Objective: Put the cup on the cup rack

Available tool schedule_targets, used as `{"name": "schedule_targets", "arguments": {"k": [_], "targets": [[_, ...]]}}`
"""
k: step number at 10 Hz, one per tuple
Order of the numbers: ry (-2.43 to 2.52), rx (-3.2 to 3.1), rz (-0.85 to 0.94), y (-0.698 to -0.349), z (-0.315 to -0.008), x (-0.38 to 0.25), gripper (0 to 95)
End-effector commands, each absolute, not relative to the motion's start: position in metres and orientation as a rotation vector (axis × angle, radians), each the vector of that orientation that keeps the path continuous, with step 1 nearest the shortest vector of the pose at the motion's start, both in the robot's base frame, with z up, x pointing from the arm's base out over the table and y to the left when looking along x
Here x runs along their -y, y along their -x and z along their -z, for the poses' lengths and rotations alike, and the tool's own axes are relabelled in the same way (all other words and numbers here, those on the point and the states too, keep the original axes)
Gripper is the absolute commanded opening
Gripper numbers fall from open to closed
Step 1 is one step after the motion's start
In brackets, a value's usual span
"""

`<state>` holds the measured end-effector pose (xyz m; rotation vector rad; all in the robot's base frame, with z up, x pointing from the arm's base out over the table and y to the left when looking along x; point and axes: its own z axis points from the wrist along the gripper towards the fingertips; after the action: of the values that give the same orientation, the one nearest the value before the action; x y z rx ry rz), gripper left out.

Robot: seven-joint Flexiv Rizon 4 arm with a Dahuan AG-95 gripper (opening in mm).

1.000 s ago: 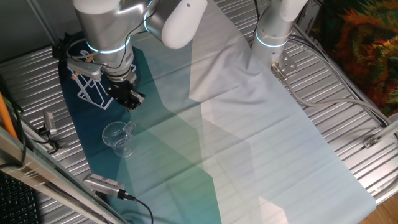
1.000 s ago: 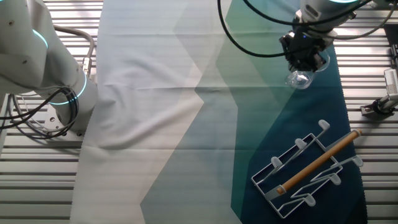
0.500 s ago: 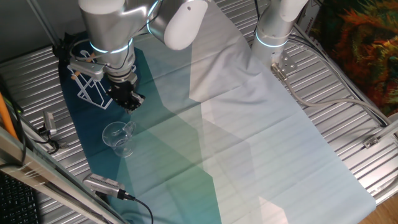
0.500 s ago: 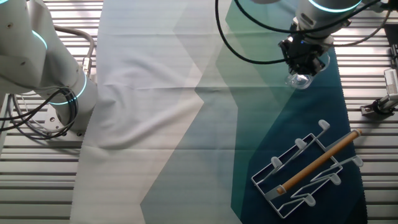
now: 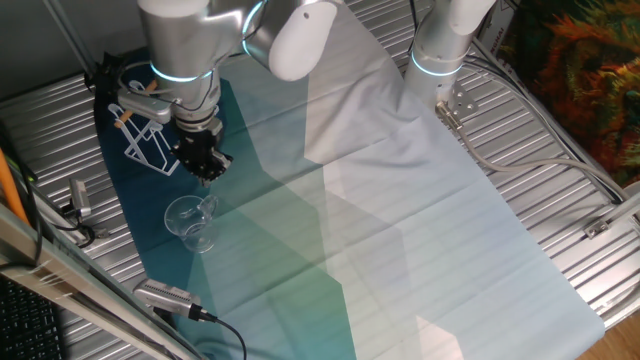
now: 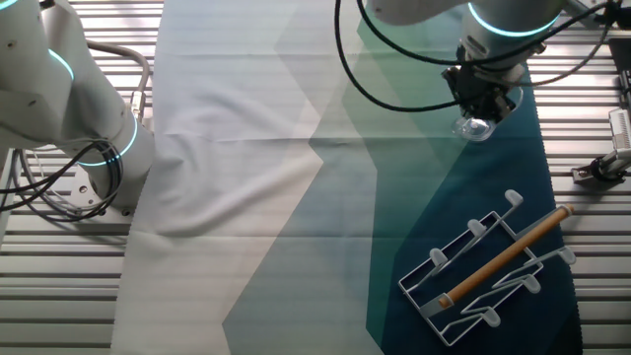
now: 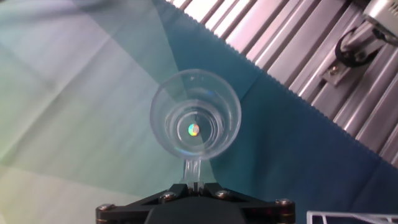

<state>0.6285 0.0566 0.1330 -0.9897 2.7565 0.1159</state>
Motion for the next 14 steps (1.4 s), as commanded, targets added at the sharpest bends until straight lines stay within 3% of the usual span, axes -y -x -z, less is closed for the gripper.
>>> {"name": "schedule_targets", "arguments": {"k": [1, 7, 9, 14], "targets": [[0.988, -2.731, -0.138, -0.632, -0.129, -0.058, 0.0], [1.027, -2.713, -0.142, -0.632, -0.125, -0.057, 0.0], [1.048, -2.707, -0.146, -0.633, -0.125, -0.057, 38.0], [1.050, -2.685, -0.162, -0.633, -0.114, -0.054, 38.0]]}}
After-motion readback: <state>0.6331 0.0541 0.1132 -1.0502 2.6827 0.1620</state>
